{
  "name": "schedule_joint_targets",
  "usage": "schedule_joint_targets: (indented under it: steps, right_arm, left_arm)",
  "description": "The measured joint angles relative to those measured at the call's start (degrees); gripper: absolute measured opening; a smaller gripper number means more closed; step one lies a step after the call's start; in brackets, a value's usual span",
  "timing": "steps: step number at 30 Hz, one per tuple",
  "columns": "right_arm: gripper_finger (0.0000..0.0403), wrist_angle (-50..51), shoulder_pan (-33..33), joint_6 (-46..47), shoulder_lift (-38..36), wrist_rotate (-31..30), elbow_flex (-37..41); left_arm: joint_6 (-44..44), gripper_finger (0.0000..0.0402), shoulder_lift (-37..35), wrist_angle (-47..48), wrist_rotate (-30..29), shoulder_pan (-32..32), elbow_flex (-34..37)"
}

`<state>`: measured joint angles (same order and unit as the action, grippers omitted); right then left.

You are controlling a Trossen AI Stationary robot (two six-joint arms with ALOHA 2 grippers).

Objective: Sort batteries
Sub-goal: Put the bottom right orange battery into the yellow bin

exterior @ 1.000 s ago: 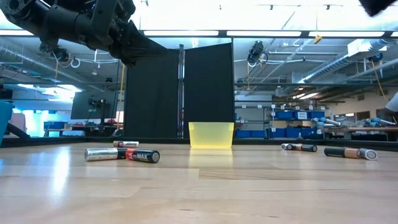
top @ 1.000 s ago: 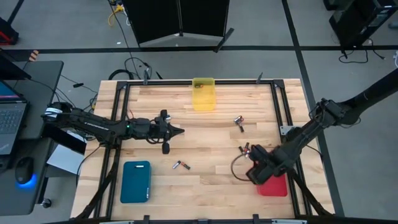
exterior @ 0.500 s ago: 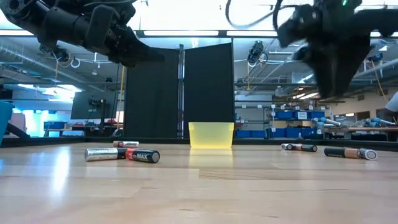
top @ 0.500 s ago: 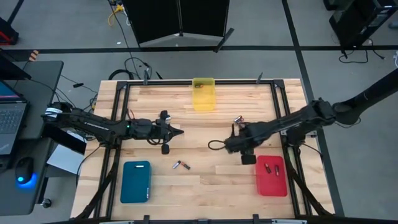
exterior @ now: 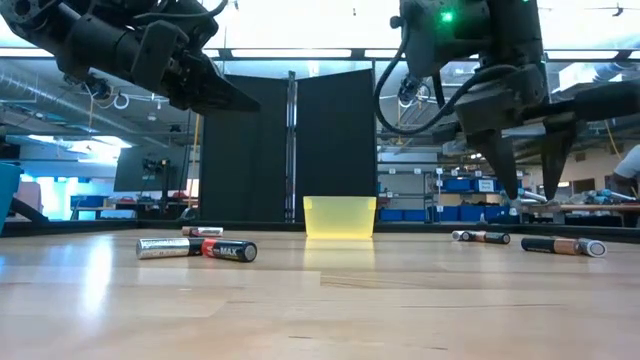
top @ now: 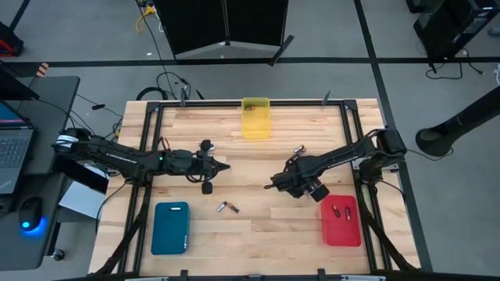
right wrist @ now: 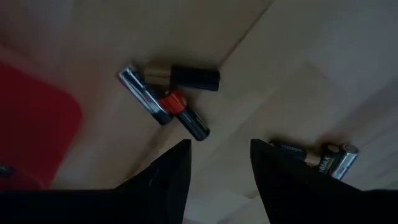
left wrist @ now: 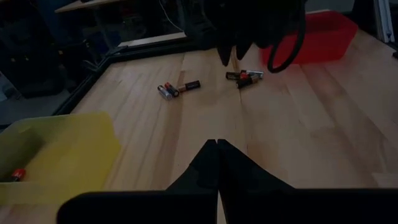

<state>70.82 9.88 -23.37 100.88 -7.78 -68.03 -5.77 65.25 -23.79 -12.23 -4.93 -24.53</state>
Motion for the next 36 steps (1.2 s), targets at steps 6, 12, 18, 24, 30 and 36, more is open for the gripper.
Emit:
schedule_joint_targets:
  steps: [6,12,18,24,30,36]
  right_arm:
    - [0.0176,-0.50,-1.08,-3.96,-0.09,-0.10,2.94]
    - [0.0176,-4.48,-0.97,-5.29,-0.11,-0.10,8.83]
    - [0.0175,-9.41,-0.87,-6.96,-0.17,-0.10,11.34]
    - [0.0162,-12.09,-0.86,-8.08,-0.18,-0.05,13.56]
    - [0.0135,-14.21,-0.89,-8.36,-0.44,0.43,14.83]
    - [0.0089,-14.78,-0.86,-8.55,-0.45,0.24,15.08]
  left_arm:
    - [0.01,0.0005,0.00,0.18,0.02,0.00,0.02]
    - [-0.01,0.0005,0.00,1.16,0.02,0.00,0.02]
    - [0.01,0.0005,0.00,1.07,-0.02,0.00,0.02]
    - [0.01,0.0005,0.00,1.05,-0.11,0.00,0.02]
    - [0.01,0.0005,0.00,1.07,-0.25,0.00,0.02]
    - [0.04,0.0005,0.00,1.07,-0.35,0.00,0.02]
